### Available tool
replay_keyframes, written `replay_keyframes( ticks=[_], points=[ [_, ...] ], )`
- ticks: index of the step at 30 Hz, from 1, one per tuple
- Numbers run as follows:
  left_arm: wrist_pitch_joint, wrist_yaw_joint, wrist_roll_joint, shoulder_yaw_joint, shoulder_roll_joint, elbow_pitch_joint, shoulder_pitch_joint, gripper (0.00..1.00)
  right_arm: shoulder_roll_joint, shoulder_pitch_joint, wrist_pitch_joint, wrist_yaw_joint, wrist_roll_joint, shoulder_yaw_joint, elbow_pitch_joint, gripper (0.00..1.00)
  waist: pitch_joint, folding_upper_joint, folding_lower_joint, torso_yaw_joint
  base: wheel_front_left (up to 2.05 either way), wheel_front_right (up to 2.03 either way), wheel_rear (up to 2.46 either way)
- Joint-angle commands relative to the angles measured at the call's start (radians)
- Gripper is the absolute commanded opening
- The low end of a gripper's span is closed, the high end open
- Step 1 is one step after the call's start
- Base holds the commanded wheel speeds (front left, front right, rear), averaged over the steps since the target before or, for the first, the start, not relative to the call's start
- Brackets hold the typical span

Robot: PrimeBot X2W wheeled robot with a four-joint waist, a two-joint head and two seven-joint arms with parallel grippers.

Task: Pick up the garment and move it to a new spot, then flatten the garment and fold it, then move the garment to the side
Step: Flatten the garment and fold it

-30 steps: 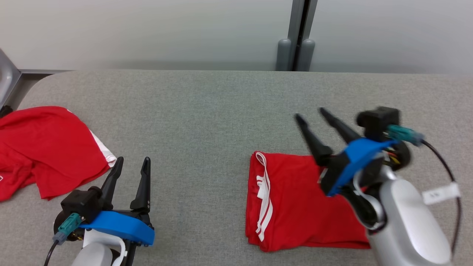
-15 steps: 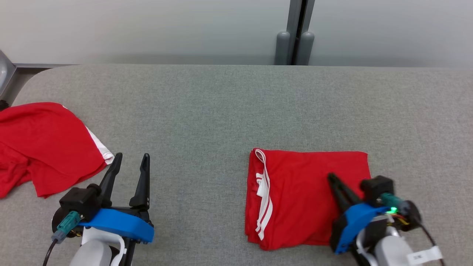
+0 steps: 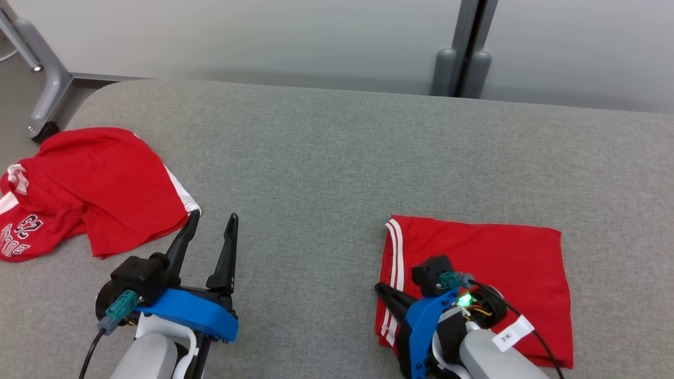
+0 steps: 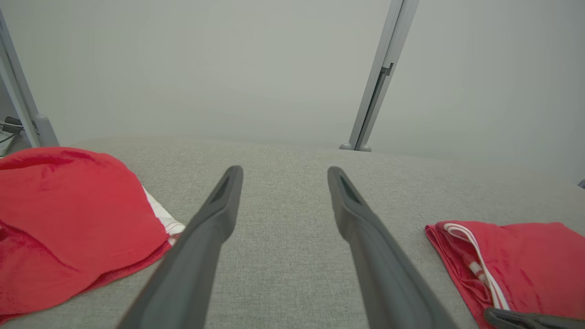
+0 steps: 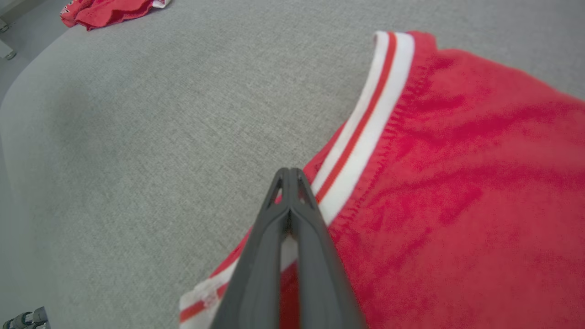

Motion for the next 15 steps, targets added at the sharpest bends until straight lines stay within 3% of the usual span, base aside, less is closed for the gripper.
replay_keyframes(
  ticks=[1,9,10,11,15],
  points=[
    [-0.001,-0.005,0.0,-0.005,-0.001,0.005,-0.017,1.0,-0.002,-0.022,0.009,0.001,0.031,0.031,0.012,0.0,0.002,0.0,0.0,0.009,0.0,0.0,0.0],
    [-0.004,0.003,-0.015,0.008,0.008,0.012,0.013,1.0,-0.003,-0.063,-0.094,0.001,0.265,0.093,-0.048,0.0,-0.014,0.0,0.0,-0.007,0.0,0.0,0.0],
    [-0.005,0.009,-0.018,0.02,0.011,0.005,0.023,1.0,-0.003,-0.072,-0.152,0.001,0.278,0.072,-0.064,0.47,-0.025,0.0,0.0,-0.023,0.0,0.0,0.0],
    [-0.005,0.012,-0.02,0.027,0.013,0.002,0.028,1.0,-0.003,-0.072,-0.18,0.001,0.276,0.056,-0.071,1.0,-0.032,0.0,0.0,-0.033,0.0,0.0,0.0],
    [-0.005,0.023,-0.019,0.046,0.016,-0.01,0.054,1.0,-0.003,-0.041,-0.268,0.001,0.189,-0.067,-0.102,1.0,-0.057,0.0,0.0,-0.071,0.0,0.0,0.0]
  ],
)
